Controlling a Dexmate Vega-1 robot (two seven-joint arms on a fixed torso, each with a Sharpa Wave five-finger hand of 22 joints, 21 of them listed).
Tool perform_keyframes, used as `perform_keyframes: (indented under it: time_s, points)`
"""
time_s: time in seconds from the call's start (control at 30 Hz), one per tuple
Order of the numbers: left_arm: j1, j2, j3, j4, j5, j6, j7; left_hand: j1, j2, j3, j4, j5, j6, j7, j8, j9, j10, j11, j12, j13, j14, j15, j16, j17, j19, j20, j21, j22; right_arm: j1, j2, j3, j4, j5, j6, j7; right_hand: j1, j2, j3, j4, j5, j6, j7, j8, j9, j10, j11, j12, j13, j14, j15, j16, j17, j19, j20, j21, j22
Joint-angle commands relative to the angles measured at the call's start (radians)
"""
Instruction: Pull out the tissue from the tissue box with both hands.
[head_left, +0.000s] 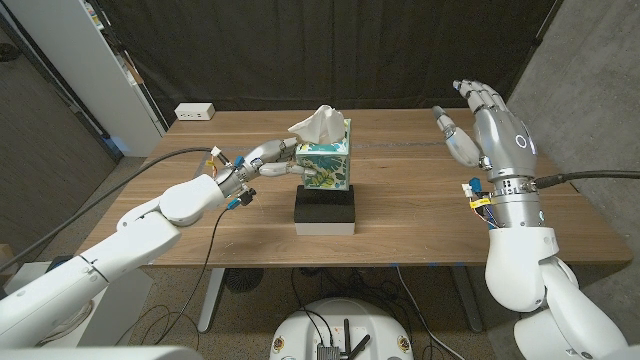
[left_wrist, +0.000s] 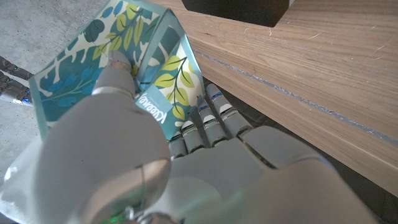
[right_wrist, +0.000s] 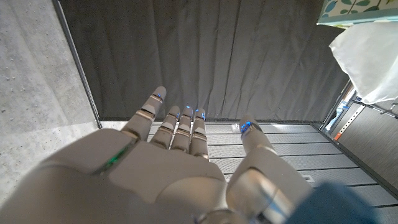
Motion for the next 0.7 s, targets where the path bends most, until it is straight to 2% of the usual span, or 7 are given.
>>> perform_keyframes:
  time_s: [0.03,0.17,0.5,0.7]
  points:
    - [0.007,0.003,0.000,0.005,0.002,-0.020,0.001,0.004,0.009,0.006,0.001,0.007,0.006,-0.001,0.047,0.035,0.005,0.002,-0.003,0.004,-0.005,-0.131,-0.001,-0.001,-0.003,-0.003,-0.003,0.004,0.036,0.001,-0.066,-0.012,-0.078,-0.017,0.064,0.016,-0.003,0.001,-0.013,0.010,0.003,-0.009,0.002,0.005,-0.005,-0.002,0.000,0.005,0.009,-0.007,-0.007,0.001,0.002,0.009,0.002,0.006]
    - [0.014,0.005,-0.004,0.003,0.003,-0.027,0.003,0.004,0.009,0.006,0.001,0.007,0.006,-0.001,0.048,0.035,0.005,0.002,-0.003,0.005,-0.005,-0.131,-0.001,-0.001,-0.003,-0.003,-0.003,0.004,0.046,-0.001,-0.068,-0.017,-0.056,-0.005,0.087,0.021,-0.008,0.000,-0.022,0.011,0.001,-0.010,0.001,0.005,-0.006,-0.002,-0.001,0.005,0.007,-0.007,-0.009,0.000,0.001,0.013,0.001,0.006]
    - [0.012,0.004,-0.002,0.002,0.003,-0.025,0.000,0.003,0.008,0.006,0.001,0.007,0.005,-0.003,0.049,0.035,0.006,0.002,-0.003,0.006,-0.005,-0.130,-0.001,-0.001,-0.003,-0.003,-0.003,0.004,0.087,0.009,-0.114,-0.012,-0.102,-0.028,0.128,0.029,-0.015,-0.002,-0.039,0.013,0.001,-0.011,0.001,0.006,-0.005,-0.006,0.000,0.005,0.003,-0.003,-0.012,-0.002,-0.002,0.022,-0.001,0.007]
    - [0.000,-0.001,0.004,0.007,0.002,-0.020,-0.005,0.003,0.008,0.006,0.000,0.007,0.008,-0.001,0.051,0.035,0.006,0.001,-0.003,0.006,-0.005,-0.131,-0.001,-0.001,-0.003,-0.003,-0.003,0.004,0.106,0.010,-0.119,-0.015,-0.093,-0.038,0.168,0.033,-0.015,-0.002,-0.045,0.015,0.004,-0.014,0.001,0.006,-0.006,-0.009,0.000,0.006,0.001,-0.004,-0.013,-0.002,-0.004,0.023,-0.002,0.007]
